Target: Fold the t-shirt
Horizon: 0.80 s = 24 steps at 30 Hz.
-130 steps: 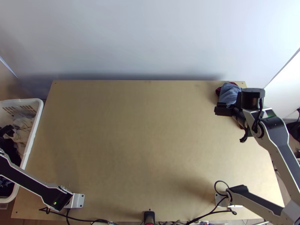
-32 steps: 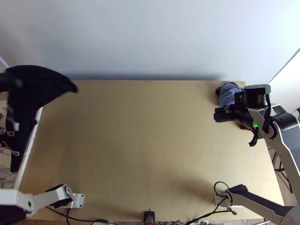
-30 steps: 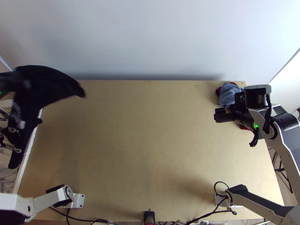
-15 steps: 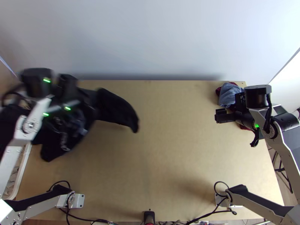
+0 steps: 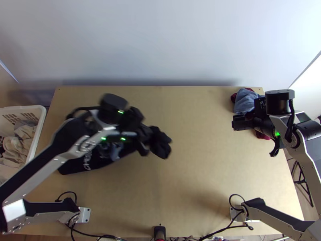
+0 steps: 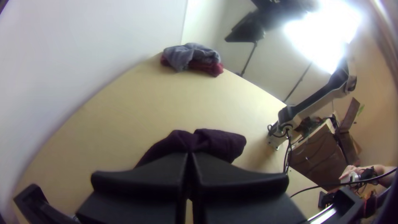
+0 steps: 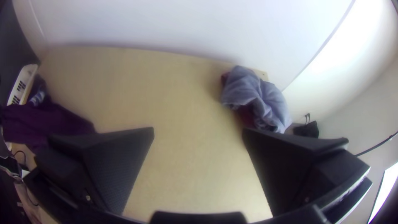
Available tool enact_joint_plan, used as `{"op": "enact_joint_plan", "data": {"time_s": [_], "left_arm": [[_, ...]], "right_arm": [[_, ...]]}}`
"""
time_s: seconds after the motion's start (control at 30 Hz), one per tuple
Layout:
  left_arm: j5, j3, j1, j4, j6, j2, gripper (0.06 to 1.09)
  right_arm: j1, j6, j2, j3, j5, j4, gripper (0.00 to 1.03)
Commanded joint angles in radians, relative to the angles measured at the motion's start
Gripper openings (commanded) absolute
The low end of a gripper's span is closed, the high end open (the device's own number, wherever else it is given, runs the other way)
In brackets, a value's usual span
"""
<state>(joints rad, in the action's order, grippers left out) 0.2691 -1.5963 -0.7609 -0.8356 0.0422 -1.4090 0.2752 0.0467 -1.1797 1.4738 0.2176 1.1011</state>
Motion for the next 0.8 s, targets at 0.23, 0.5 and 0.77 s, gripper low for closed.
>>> {"op": "enact_joint_plan", "data": {"time_s": [0.23, 0.5, 0.77], "left_arm": [[-0.019, -0.169, -0.193, 0.001, 0.019, -0.229, 0.10], [-0.067, -0.137, -0.179, -0.074, 0.062, -0.191, 0.90], [-0.073, -0.057, 0.017, -0.154, 0.070, -0.048, 1.00]], "right_arm": [[-0.007, -0.007, 0.020, -0.032, -0.003, 0.003, 0.99], [-0.005, -0.007, 0.031, -0.049, -0.006, 0.003, 0.99], [0.012, -0.007, 0.032, -0.069, -0.007, 0.002, 0.99]]}}
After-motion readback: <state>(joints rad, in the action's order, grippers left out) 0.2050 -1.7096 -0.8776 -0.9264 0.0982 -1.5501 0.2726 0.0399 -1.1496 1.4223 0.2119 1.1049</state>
